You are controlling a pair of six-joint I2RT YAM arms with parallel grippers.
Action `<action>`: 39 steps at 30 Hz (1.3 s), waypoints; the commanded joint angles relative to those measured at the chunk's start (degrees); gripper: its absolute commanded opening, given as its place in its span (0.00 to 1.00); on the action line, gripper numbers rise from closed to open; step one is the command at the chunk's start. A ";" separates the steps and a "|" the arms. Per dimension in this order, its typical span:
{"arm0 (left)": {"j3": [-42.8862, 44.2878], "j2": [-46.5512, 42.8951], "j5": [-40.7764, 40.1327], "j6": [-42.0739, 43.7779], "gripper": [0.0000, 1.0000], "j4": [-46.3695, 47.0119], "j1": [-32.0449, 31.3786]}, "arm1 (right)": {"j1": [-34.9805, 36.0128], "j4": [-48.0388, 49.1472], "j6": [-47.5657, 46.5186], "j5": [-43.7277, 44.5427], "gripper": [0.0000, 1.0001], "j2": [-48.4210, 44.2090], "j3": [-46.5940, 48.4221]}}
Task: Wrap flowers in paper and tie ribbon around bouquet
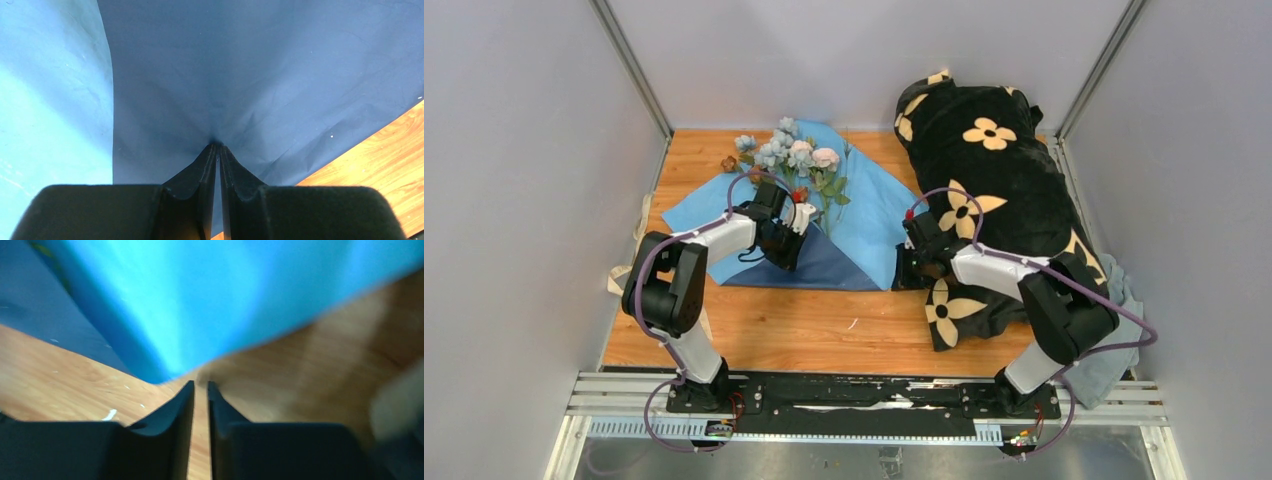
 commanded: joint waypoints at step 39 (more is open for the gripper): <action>0.86 0.73 -0.83 1.72 0.24 -0.20 -0.06 | 15.88 -7.40 29.19 31.12 0.00 10.94 13.09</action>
